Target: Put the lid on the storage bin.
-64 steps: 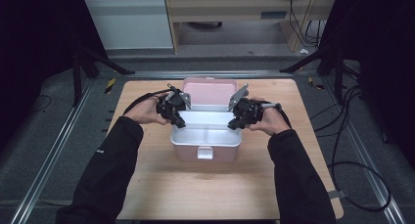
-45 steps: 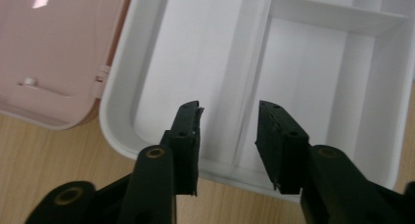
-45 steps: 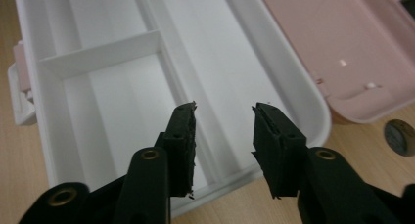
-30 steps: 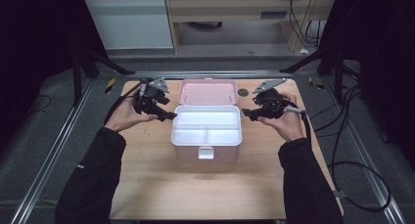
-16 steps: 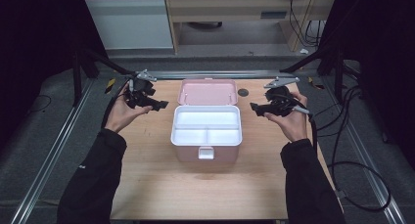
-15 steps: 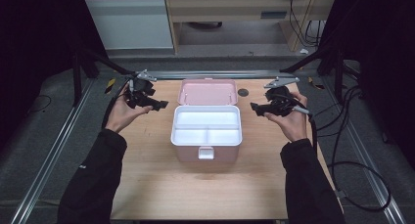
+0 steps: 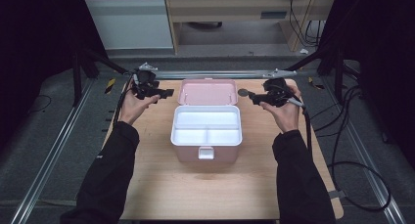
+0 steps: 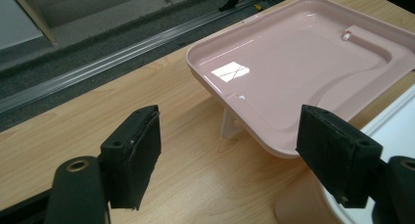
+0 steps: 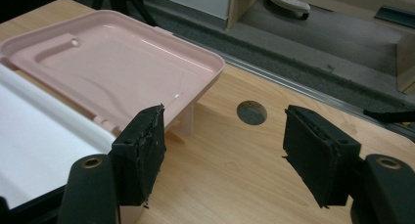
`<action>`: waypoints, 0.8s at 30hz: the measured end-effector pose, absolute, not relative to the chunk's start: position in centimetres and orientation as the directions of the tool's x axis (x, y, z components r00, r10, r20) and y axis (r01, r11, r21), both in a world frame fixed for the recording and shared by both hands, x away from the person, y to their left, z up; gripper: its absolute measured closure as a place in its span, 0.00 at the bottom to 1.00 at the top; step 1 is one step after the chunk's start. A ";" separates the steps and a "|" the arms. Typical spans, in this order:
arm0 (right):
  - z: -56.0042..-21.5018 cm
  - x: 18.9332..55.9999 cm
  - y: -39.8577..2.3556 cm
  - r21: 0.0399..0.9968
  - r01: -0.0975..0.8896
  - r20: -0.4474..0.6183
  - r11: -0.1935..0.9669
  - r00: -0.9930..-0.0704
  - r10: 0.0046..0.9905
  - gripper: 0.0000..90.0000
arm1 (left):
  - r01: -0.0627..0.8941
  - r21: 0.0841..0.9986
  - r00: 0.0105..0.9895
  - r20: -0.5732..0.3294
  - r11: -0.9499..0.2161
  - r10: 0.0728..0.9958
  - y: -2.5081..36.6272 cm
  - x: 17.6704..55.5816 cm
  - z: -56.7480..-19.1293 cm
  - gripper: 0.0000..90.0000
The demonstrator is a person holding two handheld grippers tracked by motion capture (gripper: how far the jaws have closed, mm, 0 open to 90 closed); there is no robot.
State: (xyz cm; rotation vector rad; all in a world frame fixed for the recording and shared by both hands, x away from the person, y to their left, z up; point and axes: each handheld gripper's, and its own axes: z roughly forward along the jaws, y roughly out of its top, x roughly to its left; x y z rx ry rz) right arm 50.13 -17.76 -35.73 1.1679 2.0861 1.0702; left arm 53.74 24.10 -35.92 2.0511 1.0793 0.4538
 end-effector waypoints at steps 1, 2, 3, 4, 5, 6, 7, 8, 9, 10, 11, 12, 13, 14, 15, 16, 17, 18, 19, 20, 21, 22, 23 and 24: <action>-35.9 50.4 -17.7 0.830 0.463 -0.052 0.312 -0.492 0.869 0.36 | 0.550 0.756 0.579 -0.039 -0.355 0.814 24.0 54.0 -36.2 0.27; -36.0 50.7 -17.6 0.829 0.469 -0.039 0.306 -0.496 0.867 0.37 | 0.553 0.752 0.579 -0.039 -0.357 0.815 23.9 54.1 -36.4 0.27; -36.1 50.9 -17.5 0.828 0.471 -0.035 0.304 -0.498 0.867 0.37 | 0.558 0.748 0.576 -0.037 -0.360 0.816 23.8 54.3 -36.7 0.27; -36.3 51.2 -17.3 0.826 0.472 -0.038 0.307 -0.499 0.866 0.38 | 0.559 0.747 0.577 -0.039 -0.360 0.816 23.7 54.4 -36.9 0.27; -36.5 51.5 -17.1 0.824 0.472 -0.040 0.314 -0.503 0.863 0.38 | 0.563 0.746 0.576 -0.046 -0.356 0.816 23.7 54.6 -37.0 0.27; -36.6 51.7 -16.9 0.821 0.472 -0.045 0.321 -0.508 0.860 0.38 | 0.564 0.749 0.575 -0.054 -0.348 0.817 23.7 54.7 -37.1 0.27; -36.7 51.9 -16.7 0.819 0.473 -0.048 0.326 -0.508 0.860 0.38 | 0.564 0.752 0.574 -0.061 -0.340 0.817 23.7 54.8 -37.2 0.27; -36.8 52.1 -16.5 0.824 0.467 -0.045 0.321 -0.510 0.859 0.38 | 0.564 0.755 0.572 -0.065 -0.335 0.818 23.6 54.9 -37.3 0.27; -37.0 52.3 -16.3 0.828 0.468 -0.031 0.309 -0.512 0.858 0.38 | 0.563 0.756 0.572 -0.065 -0.333 0.818 23.5 55.0 -37.4 0.27; -37.1 52.5 -16.2 0.831 0.468 -0.021 0.300 -0.513 0.858 0.38 | 0.557 0.761 0.572 -0.061 -0.333 0.818 23.4 55.1 -37.5 0.27; -37.3 52.8 -16.0 0.827 0.473 -0.023 0.305 -0.513 0.858 0.38 | 0.555 0.763 0.572 -0.060 -0.332 0.818 23.3 55.2 -37.5 0.28; -37.5 53.1 -15.8 0.825 0.475 -0.023 0.306 -0.513 0.858 0.38 | 0.553 0.765 0.572 -0.062 -0.329 0.818 23.2 55.3 -37.6 0.29; -37.7 53.4 -15.6 0.823 0.479 -0.018 0.306 -0.516 0.856 0.37 | 0.556 0.764 0.571 -0.064 -0.327 0.818 23.1 55.4 -37.6 0.29; -37.8 53.7 -15.4 0.818 0.484 -0.017 0.309 -0.517 0.856 0.37 | 0.568 0.751 0.573 -0.068 -0.337 0.817 22.9 55.6 -37.6 0.29; -37.9 54.0 -15.2 0.816 0.486 -0.017 0.312 -0.520 0.854 0.37 | 0.577 0.739 0.576 -0.066 -0.348 0.815 22.7 55.9 -37.6 0.28; -38.0 54.3 -15.0 0.817 0.484 -0.016 0.314 -0.525 0.851 0.37 | 0.580 0.733 0.578 -0.063 -0.355 0.814 22.5 56.2 -37.6 0.27; -38.2 54.5 -14.7 0.817 0.486 -0.009 0.310 -0.527 0.850 0.37 | 0.581 0.730 0.578 -0.060 -0.359 0.814 22.4 56.4 -37.6 0.27; -38.3 54.7 -14.5 0.822 0.485 -0.001 0.300 -0.525 0.851 0.37 | 0.579 0.733 0.578 -0.060 -0.357 0.814 22.2 56.5 -37.7 0.27; -38.4 54.8 -14.4 0.824 0.487 0.012 0.290 -0.527 0.850 0.37 | 0.577 0.739 0.578 -0.068 -0.348 0.813 22.0 56.7 -37.8 0.27; -38.6 55.0 -14.3 0.825 0.487 0.018 0.286 -0.528 0.849 0.37 | 0.581 0.738 0.577 -0.076 -0.343 0.814 21.9 56.8 -38.0 0.28; -38.9 55.2 -14.3 0.824 0.490 0.020 0.284 -0.526 0.850 0.37 | 0.585 0.735 0.577 -0.079 -0.344 0.813 21.7 57.0 -38.3 0.28; -39.2 55.4 -14.2 0.820 0.497 0.022 0.284 -0.523 0.852 0.37 | 0.593 0.723 0.579 -0.077 -0.354 0.812 21.5 57.1 -38.7 0.28; -39.6 55.6 -14.1 0.813 0.504 0.021 0.291 -0.526 0.850 0.38 | 0.597 0.718 0.579 -0.077 -0.358 0.812 21.4 57.2 -38.9 0.28; -39.9 55.8 -14.0 0.810 0.509 0.025 0.293 -0.528 0.849 0.38 | 0.600 0.713 0.582 -0.080 -0.362 0.809 21.1 57.3 -39.2 0.27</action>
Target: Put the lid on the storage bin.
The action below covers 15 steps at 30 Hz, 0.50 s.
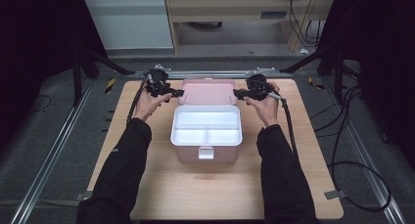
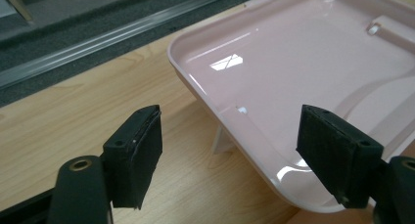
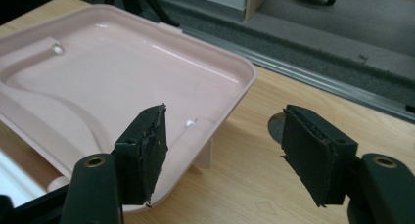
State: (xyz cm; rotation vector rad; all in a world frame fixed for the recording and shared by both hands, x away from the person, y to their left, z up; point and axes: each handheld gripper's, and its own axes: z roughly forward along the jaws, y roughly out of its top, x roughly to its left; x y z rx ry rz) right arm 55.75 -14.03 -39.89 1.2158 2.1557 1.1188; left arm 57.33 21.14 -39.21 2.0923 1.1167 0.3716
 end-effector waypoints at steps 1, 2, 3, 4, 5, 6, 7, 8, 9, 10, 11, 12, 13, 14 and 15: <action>-40.2 55.9 -13.9 0.804 0.516 0.026 0.297 -0.529 0.848 0.38 | 0.603 0.708 0.587 -0.082 -0.367 0.805 20.9 57.4 -39.5 0.27; -40.5 56.0 -13.6 0.799 0.521 0.030 0.300 -0.532 0.846 0.38 | 0.603 0.704 0.593 -0.081 -0.375 0.801 20.7 57.5 -39.8 0.27; -40.8 56.1 -13.4 0.797 0.523 0.035 0.302 -0.538 0.842 0.38 | 0.605 0.698 0.597 -0.079 -0.383 0.799 20.6 57.6 -40.0 0.28; -41.0 56.2 -13.2 0.794 0.527 0.039 0.302 -0.540 0.841 0.38 | 0.606 0.695 0.598 -0.079 -0.386 0.798 20.4 57.7 -40.3 0.28; -41.2 56.3 -13.0 0.791 0.531 0.041 0.303 -0.541 0.840 0.38 | 0.611 0.690 0.600 -0.085 -0.388 0.795 20.3 57.8 -40.5 0.29; -41.5 56.5 -12.9 0.788 0.536 0.046 0.302 -0.541 0.840 0.39 | 0.614 0.689 0.601 -0.092 -0.385 0.794 20.3 57.9 -40.6 0.30; -41.6 56.6 -12.9 0.786 0.540 0.052 0.299 -0.540 0.840 0.39 | 0.618 0.686 0.602 -0.099 -0.384 0.793 20.2 58.0 -40.8 0.30; -41.9 56.7 -12.9 0.781 0.549 0.058 0.296 -0.536 0.842 0.39 | 0.623 0.683 0.602 -0.107 -0.382 0.791 20.1 58.1 -41.0 0.31; -42.1 56.8 -12.8 0.777 0.556 0.062 0.296 -0.534 0.843 0.39 | 0.625 0.678 0.605 -0.108 -0.387 0.789 20.0 58.1 -41.1 0.32; -42.2 56.9 -12.8 0.772 0.563 0.069 0.295 -0.536 0.841 0.39 | 0.628 0.673 0.605 -0.108 -0.390 0.789 19.9 58.2 -41.4 0.33; -42.4 57.0 -12.6 0.768 0.567 0.072 0.297 -0.537 0.841 0.40 | 0.629 0.669 0.607 -0.106 -0.395 0.788 19.8 58.2 -41.5 0.34; -42.5 57.0 -12.5 0.765 0.570 0.073 0.299 -0.538 0.840 0.40 | 0.633 0.663 0.609 -0.107 -0.400 0.786 19.7 58.3 -41.7 0.35; -42.7 57.1 -12.4 0.761 0.578 0.086 0.294 -0.540 0.837 0.40 | 0.637 0.660 0.610 -0.117 -0.397 0.783 19.7 58.3 -41.8 0.36; -42.9 57.2 -12.3 0.756 0.584 0.094 0.295 -0.542 0.835 0.41 | 0.641 0.660 0.611 -0.131 -0.392 0.781 19.7 58.3 -41.8 0.38; -43.0 57.2 -12.2 0.752 0.588 0.095 0.298 -0.544 0.834 0.42 | 0.644 0.660 0.613 -0.144 -0.387 0.777 19.7 58.4 -41.8 0.41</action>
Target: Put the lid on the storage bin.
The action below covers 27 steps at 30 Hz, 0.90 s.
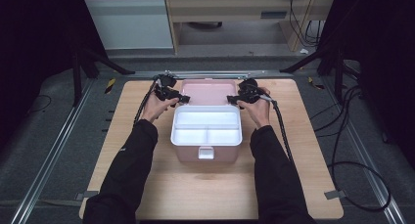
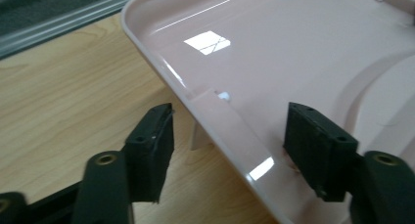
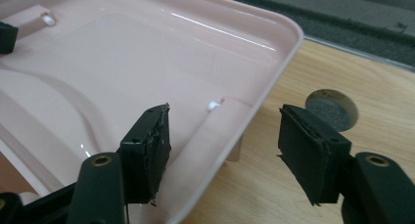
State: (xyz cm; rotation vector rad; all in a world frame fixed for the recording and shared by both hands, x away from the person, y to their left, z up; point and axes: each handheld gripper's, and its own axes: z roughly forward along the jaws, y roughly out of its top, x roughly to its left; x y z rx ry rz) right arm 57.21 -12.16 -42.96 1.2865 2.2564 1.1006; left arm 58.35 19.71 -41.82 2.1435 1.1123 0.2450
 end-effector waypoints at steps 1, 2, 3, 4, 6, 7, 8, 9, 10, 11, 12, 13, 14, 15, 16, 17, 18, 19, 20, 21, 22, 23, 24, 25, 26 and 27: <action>-43.1 57.2 -12.0 0.753 0.590 0.105 0.292 -0.545 0.832 0.43 | 0.644 0.659 0.615 -0.145 -0.388 0.775 19.7 58.3 -41.8 0.43; -43.1 57.3 -11.9 0.753 0.591 0.113 0.290 -0.549 0.828 0.45 | 0.646 0.658 0.615 -0.150 -0.386 0.774 19.7 58.3 -41.8 0.45; -43.1 57.3 -11.8 0.751 0.595 0.120 0.287 -0.550 0.826 0.45 | 0.648 0.657 0.614 -0.152 -0.385 0.775 19.7 58.3 -41.8 0.45; -43.1 57.3 -11.8 0.749 0.598 0.124 0.284 -0.547 0.828 0.45 | 0.655 0.652 0.609 -0.158 -0.381 0.777 19.8 58.3 -41.8 0.45; -43.2 57.4 -11.8 0.746 0.608 0.139 0.273 -0.543 0.828 0.46 | 0.657 0.650 0.607 -0.156 -0.381 0.779 19.7 58.3 -41.7 0.47; -43.2 57.5 -11.9 0.745 0.611 0.147 0.267 -0.542 0.828 0.47 | 0.658 0.650 0.605 -0.154 -0.381 0.781 19.7 58.3 -41.7 0.47; -43.2 57.5 -11.9 0.746 0.613 0.153 0.262 -0.540 0.827 0.48 | 0.658 0.648 0.605 -0.152 -0.383 0.782 19.7 58.2 -41.6 0.48; -43.2 57.5 -12.0 0.745 0.613 0.154 0.261 -0.539 0.828 0.49 | 0.660 0.647 0.602 -0.149 -0.383 0.785 19.6 58.2 -41.6 0.49; -43.1 57.5 -12.0 0.745 0.615 0.155 0.259 -0.537 0.829 0.49 | 0.658 0.648 0.601 -0.144 -0.383 0.786 19.6 58.2 -41.5 0.50; -43.1 57.5 -12.0 0.745 0.615 0.154 0.258 -0.535 0.831 0.50 | 0.656 0.646 0.602 -0.137 -0.390 0.787 19.6 58.1 -41.4 0.51; -43.0 57.4 -11.9 0.746 0.613 0.148 0.261 -0.535 0.832 0.50 | 0.653 0.645 0.604 -0.127 -0.397 0.787 19.6 58.0 -41.3 0.52; -43.0 57.4 -11.9 0.746 0.612 0.144 0.264 -0.535 0.833 0.51 | 0.652 0.646 0.603 -0.126 -0.396 0.788 19.6 58.0 -41.3 0.53; -43.0 57.4 -11.9 0.745 0.612 0.144 0.265 -0.535 0.833 0.51 | 0.652 0.645 0.604 -0.123 -0.399 0.788 19.5 58.0 -41.2 0.53; -42.9 57.4 -11.9 0.745 0.612 0.143 0.265 -0.534 0.833 0.52 | 0.652 0.644 0.603 -0.119 -0.401 0.789 19.5 57.9 -41.1 0.53; -42.8 57.3 -12.0 0.747 0.609 0.137 0.267 -0.534 0.834 0.53 | 0.651 0.645 0.602 -0.117 -0.400 0.790 19.5 57.9 -41.1 0.53; -42.8 57.3 -11.9 0.747 0.608 0.134 0.268 -0.532 0.836 0.54 | 0.652 0.646 0.599 -0.118 -0.398 0.792 19.5 57.9 -41.0 0.54; -42.7 57.3 -11.9 0.748 0.607 0.131 0.268 -0.532 0.836 0.54 | 0.653 0.647 0.597 -0.119 -0.394 0.794 19.5 57.9 -41.0 0.55; -42.7 57.3 -11.9 0.750 0.604 0.128 0.270 -0.532 0.837 0.55 | 0.654 0.648 0.595 -0.122 -0.390 0.795 19.6 57.9 -40.9 0.56; -42.7 57.3 -11.9 0.751 0.602 0.124 0.271 -0.532 0.838 0.55 | 0.657 0.651 0.590 -0.129 -0.380 0.797 19.7 57.9 -40.9 0.57; -42.6 57.2 -11.9 0.753 0.599 0.120 0.272 -0.532 0.838 0.55 | 0.662 0.653 0.583 -0.139 -0.369 0.800 19.8 57.9 -40.8 0.58; -42.6 57.2 -11.9 0.755 0.597 0.121 0.270 -0.532 0.838 0.55 | 0.662 0.655 0.581 -0.142 -0.364 0.801 19.9 57.9 -40.7 0.59; -42.5 57.2 -12.0 0.758 0.595 0.121 0.268 -0.532 0.838 0.55 | 0.659 0.657 0.581 -0.138 -0.365 0.802 19.8 57.9 -40.7 0.60; -42.5 57.2 -12.0 0.760 0.594 0.124 0.265 -0.532 0.838 0.56 | 0.656 0.659 0.581 -0.128 -0.368 0.804 19.7 57.8 -40.6 0.60; -42.4 57.2 -12.0 0.763 0.591 0.123 0.262 -0.531 0.838 0.56 | 0.653 0.661 0.579 -0.120 -0.370 0.807 19.6 57.7 -40.6 0.60; -42.3 57.2 -12.0 0.764 0.591 0.126 0.258 -0.529 0.839 0.56 | 0.652 0.661 0.577 -0.115 -0.371 0.809 19.6 57.7 -40.5 0.60; -42.3 57.1 -12.0 0.765 0.591 0.126 0.257 -0.528 0.840 0.57 | 0.649 0.663 0.576 -0.108 -0.373 0.810 19.5 57.7 -40.4 0.60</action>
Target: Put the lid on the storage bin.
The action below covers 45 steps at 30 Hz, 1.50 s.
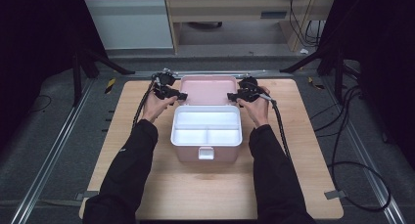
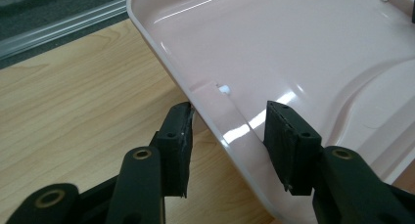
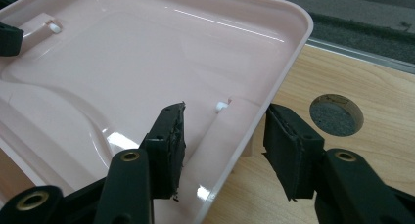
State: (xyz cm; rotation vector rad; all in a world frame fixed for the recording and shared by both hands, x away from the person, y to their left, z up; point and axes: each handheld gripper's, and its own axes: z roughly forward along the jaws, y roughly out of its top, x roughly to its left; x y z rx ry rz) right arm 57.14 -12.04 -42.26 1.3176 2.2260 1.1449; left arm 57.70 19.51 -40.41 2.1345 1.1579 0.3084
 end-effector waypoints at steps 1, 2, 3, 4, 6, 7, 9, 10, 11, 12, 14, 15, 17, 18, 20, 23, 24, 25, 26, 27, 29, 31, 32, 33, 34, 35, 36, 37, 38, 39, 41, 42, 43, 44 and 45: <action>-42.2 57.1 -12.0 0.768 0.587 0.120 0.258 -0.527 0.842 0.57 | 0.650 0.664 0.574 -0.110 -0.370 0.812 19.5 57.7 -40.4 0.61; -42.2 57.1 -12.0 0.769 0.586 0.119 0.258 -0.527 0.842 0.57 | 0.650 0.665 0.572 -0.112 -0.367 0.812 19.6 57.7 -40.3 0.61; -42.1 57.1 -12.0 0.771 0.582 0.117 0.257 -0.526 0.842 0.57 | 0.651 0.667 0.571 -0.116 -0.362 0.813 19.6 57.7 -40.2 0.62; -42.0 57.1 -12.0 0.773 0.580 0.115 0.257 -0.526 0.843 0.58 | 0.650 0.671 0.570 -0.119 -0.358 0.813 19.7 57.6 -40.1 0.62; -41.8 57.0 -12.1 0.779 0.576 0.117 0.249 -0.524 0.844 0.58 | 0.643 0.682 0.568 -0.120 -0.348 0.814 19.8 57.5 -39.9 0.63; -41.7 57.0 -12.1 0.782 0.572 0.116 0.248 -0.524 0.844 0.58 | 0.640 0.686 0.568 -0.119 -0.347 0.815 19.8 57.5 -39.7 0.64; -41.4 56.9 -12.1 0.789 0.564 0.115 0.242 -0.523 0.845 0.59 | 0.632 0.696 0.565 -0.113 -0.340 0.817 19.8 57.4 -39.4 0.65; -41.2 56.8 -12.2 0.793 0.561 0.115 0.238 -0.522 0.845 0.59 | 0.627 0.701 0.564 -0.109 -0.339 0.818 19.9 57.3 -39.2 0.66; -41.1 56.8 -12.2 0.797 0.557 0.115 0.235 -0.521 0.846 0.59 | 0.621 0.706 0.566 -0.102 -0.341 0.818 20.0 57.2 -39.0 0.68; -40.9 56.8 -12.2 0.800 0.555 0.116 0.230 -0.519 0.847 0.59 | 0.616 0.710 0.567 -0.097 -0.343 0.818 20.0 57.2 -38.8 0.70; -40.6 56.7 -12.3 0.806 0.548 0.117 0.226 -0.521 0.846 0.60 | 0.609 0.714 0.568 -0.090 -0.344 0.818 20.1 57.0 -38.6 0.73; -40.4 56.6 -12.3 0.811 0.542 0.117 0.221 -0.521 0.846 0.60 | 0.607 0.715 0.569 -0.087 -0.347 0.818 20.2 56.9 -38.4 0.73; -40.2 56.5 -12.2 0.814 0.537 0.112 0.222 -0.520 0.847 0.61 | 0.606 0.719 0.567 -0.090 -0.341 0.819 20.3 56.8 -38.2 0.73; -40.1 56.5 -12.1 0.814 0.534 0.105 0.227 -0.519 0.848 0.61 | 0.605 0.720 0.565 -0.086 -0.341 0.820 20.3 56.7 -38.1 0.74; -39.7 56.5 -12.0 0.815 0.528 0.089 0.238 -0.520 0.849 0.61 | 0.599 0.722 0.565 -0.075 -0.346 0.822 20.3 56.6 -37.9 0.76; -39.1 56.4 -11.9 0.820 0.519 0.075 0.243 -0.518 0.852 0.62 | 0.593 0.733 0.559 -0.076 -0.333 0.826 20.6 56.4 -37.5 0.82; -39.0 56.3 -11.9 0.823 0.515 0.074 0.241 -0.517 0.853 0.63 | 0.591 0.736 0.559 -0.077 -0.331 0.826 20.6 56.4 -37.4 0.83; -38.9 56.3 -11.9 0.825 0.513 0.076 0.236 -0.515 0.854 0.64 | 0.589 0.737 0.558 -0.077 -0.330 0.826 20.6 56.4 -37.4 0.83; -38.8 56.3 -12.0 0.826 0.512 0.076 0.235 -0.515 0.854 0.65 | 0.587 0.738 0.557 -0.070 -0.333 0.828 20.6 56.3 -37.3 0.84; -38.7 56.2 -12.0 0.828 0.509 0.074 0.234 -0.513 0.855 0.66 | 0.585 0.739 0.557 -0.065 -0.335 0.828 20.5 56.3 -37.3 0.84; -38.6 56.2 -12.0 0.829 0.509 0.073 0.232 -0.510 0.857 0.68 | 0.582 0.739 0.557 -0.058 -0.340 0.829 20.5 56.2 -37.2 0.84; -38.5 56.1 -12.0 0.831 0.507 0.069 0.229 -0.503 0.861 0.70 | 0.578 0.742 0.557 -0.054 -0.340 0.829 20.5 56.1 -37.1 0.84; -38.5 56.1 -12.0 0.833 0.503 0.065 0.229 -0.500 0.864 0.71 | 0.574 0.745 0.557 -0.053 -0.338 0.829 20.5 56.1 -37.0 0.84; -38.4 56.1 -12.0 0.837 0.499 0.064 0.224 -0.497 0.866 0.72 | 0.573 0.747 0.558 -0.054 -0.337 0.828 20.5 56.0 -37.0 0.84; -38.3 56.1 -12.0 0.839 0.498 0.067 0.218 -0.494 0.867 0.73 | 0.570 0.749 0.558 -0.051 -0.337 0.828 20.5 56.0 -36.9 0.84; -38.3 56.0 -12.1 0.842 0.495 0.068 0.215 -0.492 0.868 0.73 | 0.565 0.752 0.560 -0.048 -0.339 0.827 20.5 56.0 -36.9 0.84; -38.2 56.0 -12.1 0.846 0.491 0.069 0.211 -0.491 0.868 0.73 | 0.562 0.756 0.559 -0.048 -0.336 0.828 20.5 56.0 -36.8 0.85; -38.1 56.0 -12.1 0.848 0.487 0.069 0.209 -0.491 0.868 0.74 | 0.558 0.760 0.558 -0.047 -0.332 0.829 20.5 55.9 -36.7 0.85; -38.0 56.0 -12.1 0.850 0.485 0.071 0.205 -0.491 0.868 0.74 | 0.556 0.764 0.557 -0.049 -0.327 0.829 20.5 55.9 -36.6 0.85; -37.9 55.9 -12.2 0.853 0.480 0.071 0.203 -0.492 0.868 0.74 | 0.550 0.770 0.557 -0.052 -0.322 0.829 20.6 55.9 -36.5 0.85; -37.7 55.9 -12.2 0.858 0.473 0.071 0.197 -0.491 0.868 0.75 | 0.548 0.773 0.559 -0.054 -0.319 0.828 20.6 55.8 -36.3 0.85; -37.7 55.9 -12.2 0.862 0.468 0.067 0.197 -0.489 0.869 0.75 | 0.551 0.769 0.560 -0.053 -0.324 0.827 20.6 55.9 -36.2 0.85; -37.5 55.9 -12.2 0.864 0.465 0.068 0.194 -0.489 0.870 0.75 | 0.549 0.768 0.561 -0.047 -0.329 0.827 20.6 55.9 -36.1 0.85; -37.5 55.9 -12.2 0.864 0.464 0.066 0.195 -0.488 0.870 0.75 | 0.546 0.770 0.560 -0.043 -0.329 0.827 20.6 55.8 -35.9 0.85; -37.4 55.8 -12.2 0.866 0.462 0.066 0.193 -0.488 0.871 0.76 | 0.545 0.771 0.559 -0.043 -0.328 0.828 20.5 55.8 -35.7 0.85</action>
